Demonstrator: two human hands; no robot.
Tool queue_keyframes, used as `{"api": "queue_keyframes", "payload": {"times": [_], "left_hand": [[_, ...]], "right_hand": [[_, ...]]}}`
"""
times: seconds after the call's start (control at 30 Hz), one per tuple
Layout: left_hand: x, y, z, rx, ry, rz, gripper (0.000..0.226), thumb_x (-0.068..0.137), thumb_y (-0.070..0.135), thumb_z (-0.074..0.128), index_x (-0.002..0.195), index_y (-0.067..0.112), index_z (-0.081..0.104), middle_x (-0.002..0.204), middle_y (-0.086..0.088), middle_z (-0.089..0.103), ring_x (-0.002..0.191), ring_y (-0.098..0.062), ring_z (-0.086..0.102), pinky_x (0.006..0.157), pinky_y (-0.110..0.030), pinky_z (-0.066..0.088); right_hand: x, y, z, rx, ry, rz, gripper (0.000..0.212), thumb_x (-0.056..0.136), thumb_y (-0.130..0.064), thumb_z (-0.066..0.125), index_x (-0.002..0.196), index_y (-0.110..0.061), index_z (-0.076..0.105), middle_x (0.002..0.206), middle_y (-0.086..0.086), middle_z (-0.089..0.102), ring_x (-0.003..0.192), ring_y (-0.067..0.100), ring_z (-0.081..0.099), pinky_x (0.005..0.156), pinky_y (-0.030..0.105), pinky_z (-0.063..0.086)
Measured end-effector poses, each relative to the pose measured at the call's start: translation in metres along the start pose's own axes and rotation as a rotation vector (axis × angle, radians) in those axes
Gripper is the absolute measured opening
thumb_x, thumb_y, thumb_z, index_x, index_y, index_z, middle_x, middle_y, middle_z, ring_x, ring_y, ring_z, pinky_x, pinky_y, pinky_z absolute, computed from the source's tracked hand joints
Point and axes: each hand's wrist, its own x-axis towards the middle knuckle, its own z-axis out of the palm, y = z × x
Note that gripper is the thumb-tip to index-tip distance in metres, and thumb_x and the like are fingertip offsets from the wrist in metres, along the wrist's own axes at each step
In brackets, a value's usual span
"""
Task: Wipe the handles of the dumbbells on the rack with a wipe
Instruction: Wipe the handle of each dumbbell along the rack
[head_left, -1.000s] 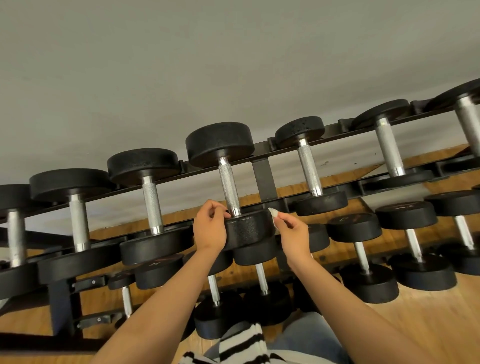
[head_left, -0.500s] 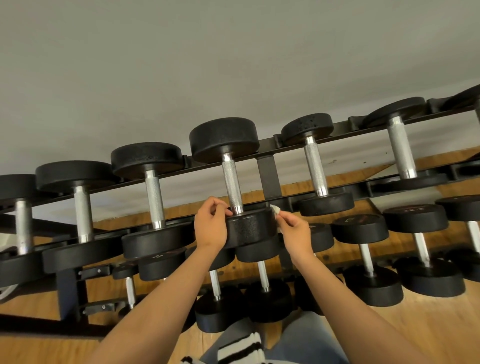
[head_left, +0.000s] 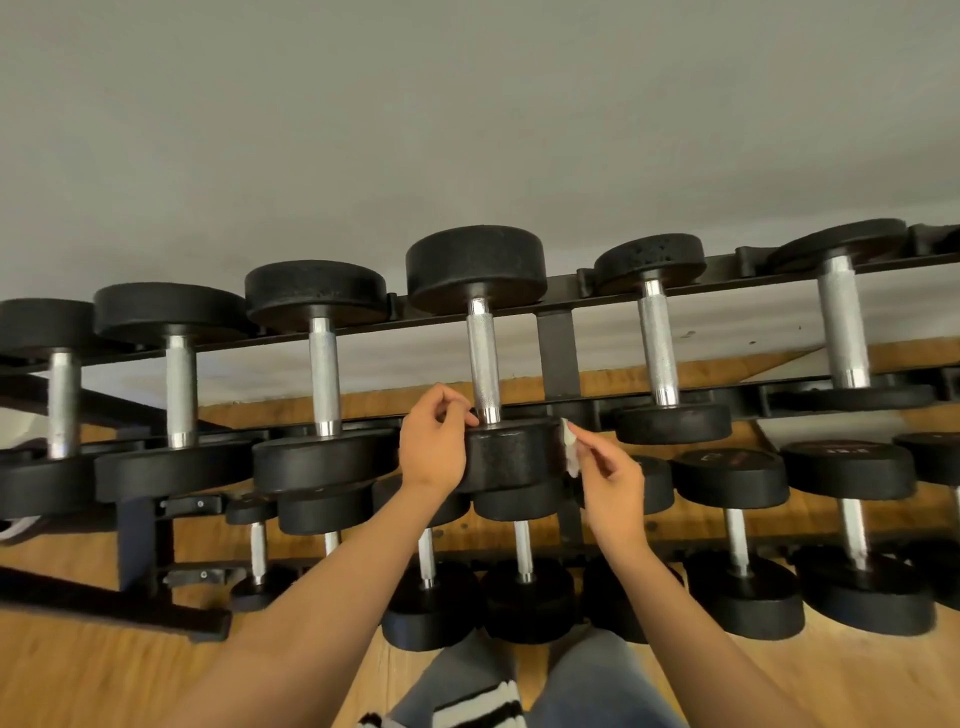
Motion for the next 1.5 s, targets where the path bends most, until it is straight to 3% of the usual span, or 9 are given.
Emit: {"api": "queue_keyframes", "payload": {"times": [0.23,0.53,0.73,0.97,1.1,1.3,1.5], "left_hand": [[0.0,0.001,0.0,0.007,0.0,-0.009,0.022,0.096,0.014,0.05,0.077,0.021,0.06,0.071,0.004,0.066,0.077,-0.012,0.065,0.086,-0.039,0.052],[0.002,0.0,0.0,-0.026,0.008,-0.003,0.024,0.095,0.009,0.05,0.075,0.019,0.059,0.068,0.003,0.064,0.074,-0.013,0.064,0.084,-0.041,0.053],[0.002,-0.001,0.0,-0.024,0.008,0.012,0.025,0.095,0.007,0.05,0.075,0.019,0.059,0.068,0.004,0.064,0.074,-0.013,0.065,0.082,-0.037,0.053],[0.003,-0.002,0.0,-0.027,0.011,0.012,0.025,0.095,0.007,0.05,0.075,0.02,0.059,0.068,0.004,0.063,0.073,-0.012,0.064,0.081,-0.034,0.052],[0.003,-0.002,0.001,-0.033,0.011,0.014,0.025,0.095,0.007,0.05,0.075,0.019,0.059,0.068,0.004,0.063,0.073,-0.011,0.063,0.079,-0.03,0.05],[0.003,-0.003,0.0,-0.022,0.007,0.019,0.025,0.095,0.009,0.05,0.076,0.021,0.059,0.068,0.005,0.063,0.074,-0.013,0.064,0.082,-0.035,0.052],[0.001,0.0,0.0,-0.02,0.005,0.005,0.022,0.095,0.01,0.05,0.077,0.019,0.059,0.069,0.004,0.064,0.073,-0.008,0.063,0.081,-0.03,0.049]], "right_hand": [[0.009,-0.001,0.001,0.049,0.016,0.056,0.011,0.092,-0.013,0.062,0.094,-0.018,0.072,0.094,-0.001,0.071,0.09,-0.001,0.063,0.082,0.013,0.048],[0.019,0.011,0.01,0.082,0.001,0.168,0.021,0.094,-0.016,0.06,0.112,-0.013,0.071,0.103,-0.002,0.072,0.102,0.01,0.065,0.095,0.033,0.052],[0.027,0.011,0.015,0.035,-0.046,0.217,0.019,0.095,-0.012,0.057,0.106,-0.02,0.07,0.1,-0.004,0.071,0.1,0.01,0.065,0.097,0.042,0.051],[0.023,0.007,0.008,-0.02,-0.089,0.185,0.021,0.095,-0.009,0.056,0.106,-0.023,0.068,0.096,-0.013,0.068,0.096,0.002,0.062,0.095,0.035,0.052],[0.038,0.001,0.014,-0.04,-0.111,0.149,0.024,0.097,-0.009,0.053,0.113,-0.018,0.069,0.103,-0.01,0.068,0.102,0.005,0.062,0.097,0.036,0.051],[0.016,0.016,0.006,-0.001,-0.034,0.246,0.026,0.094,-0.015,0.059,0.119,-0.014,0.067,0.112,-0.003,0.068,0.109,0.009,0.061,0.101,0.039,0.049],[0.027,0.009,0.016,-0.016,-0.09,0.298,0.027,0.098,-0.01,0.051,0.12,-0.016,0.065,0.115,-0.003,0.065,0.115,0.014,0.057,0.102,0.033,0.045]]}}
